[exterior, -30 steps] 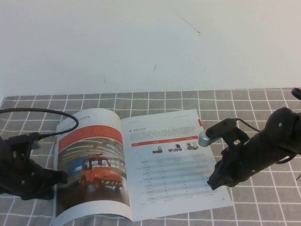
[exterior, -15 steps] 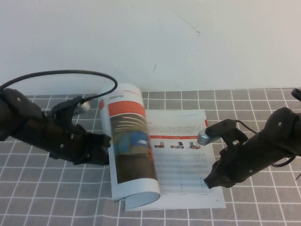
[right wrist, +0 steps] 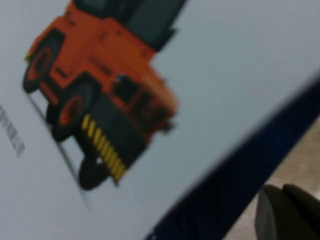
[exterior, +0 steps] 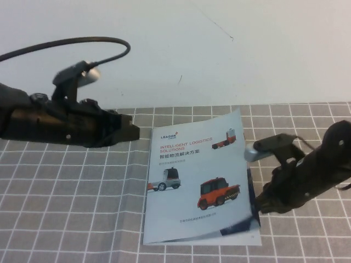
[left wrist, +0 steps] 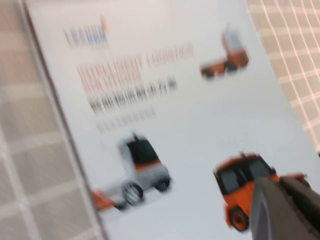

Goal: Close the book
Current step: 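Close the open booklet and leave it lying on the table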

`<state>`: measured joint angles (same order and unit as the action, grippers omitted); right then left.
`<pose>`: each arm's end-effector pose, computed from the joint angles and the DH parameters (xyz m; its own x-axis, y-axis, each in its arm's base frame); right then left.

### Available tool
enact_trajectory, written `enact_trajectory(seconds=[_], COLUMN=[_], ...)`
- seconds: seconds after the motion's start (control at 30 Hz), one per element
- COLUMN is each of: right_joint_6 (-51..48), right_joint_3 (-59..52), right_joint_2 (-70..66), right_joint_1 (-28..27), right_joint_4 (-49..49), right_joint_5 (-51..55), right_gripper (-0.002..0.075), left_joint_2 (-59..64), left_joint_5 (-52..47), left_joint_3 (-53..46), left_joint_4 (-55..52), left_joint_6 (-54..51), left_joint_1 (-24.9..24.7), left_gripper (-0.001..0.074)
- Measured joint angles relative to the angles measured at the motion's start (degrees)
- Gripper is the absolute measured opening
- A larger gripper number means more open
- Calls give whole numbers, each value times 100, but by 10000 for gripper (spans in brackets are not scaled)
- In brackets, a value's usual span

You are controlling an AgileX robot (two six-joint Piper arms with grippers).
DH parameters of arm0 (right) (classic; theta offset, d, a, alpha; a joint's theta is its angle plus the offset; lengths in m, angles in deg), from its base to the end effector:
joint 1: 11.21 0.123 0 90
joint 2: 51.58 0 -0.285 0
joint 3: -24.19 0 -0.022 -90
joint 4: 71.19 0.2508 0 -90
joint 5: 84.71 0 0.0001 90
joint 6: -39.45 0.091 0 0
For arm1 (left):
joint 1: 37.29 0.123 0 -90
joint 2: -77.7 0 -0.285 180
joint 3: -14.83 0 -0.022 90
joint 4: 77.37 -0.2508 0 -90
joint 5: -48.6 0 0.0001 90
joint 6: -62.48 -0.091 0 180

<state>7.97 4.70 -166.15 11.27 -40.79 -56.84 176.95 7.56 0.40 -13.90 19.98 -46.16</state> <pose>0.3117 0.1523 0.1413 -0.8260 -0.4164 -0.3799 -0.5112 0.8373 0.1938 0.3241 -0.1048 0.2717 -0.8066 -0.0723 -0.5866 0.3510 0.7400 -0.5738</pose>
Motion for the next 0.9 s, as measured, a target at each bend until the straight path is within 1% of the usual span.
enact_trajectory(seconds=[0.1, 0.23, 0.37, 0.53, 0.67, 0.8, 0.9], right_joint_6=[741, 1277, 1619, 1695, 1955, 2325, 2422], right_joint_3=[0, 0, 0, -12, -200, -691, -1207], right_joint_2=[517, 1109, 1664, 2548, 3434, 4522, 5411], right_joint_1=[-177, -261, -261, -261, -261, -261, -261], right_joint_4=[-855, -1720, -2395, -3079, -3576, -3934, -4112], right_joint_5=[-40, -64, 19, 435, 660, 627, 458], right_gripper=[-3, -3, -3, -3, -3, -3, -3], left_joint_2=[-550, -1297, -2043, -3070, -4054, -5225, -6213], left_joint_5=[505, 956, 1077, 1246, 1386, 1774, 2114], left_joint_3=[0, 0, 0, -299, -946, -1949, -2691], left_joint_4=[-501, -1156, -1808, -2681, -3153, -3126, -3023], left_joint_6=[-63, -87, -87, 53, 331, 380, 420], left_joint_1=[0, 0, 0, 0, 0, 0, 0], left_gripper=[-4, -3, -4, -3, -4, -3, -4])
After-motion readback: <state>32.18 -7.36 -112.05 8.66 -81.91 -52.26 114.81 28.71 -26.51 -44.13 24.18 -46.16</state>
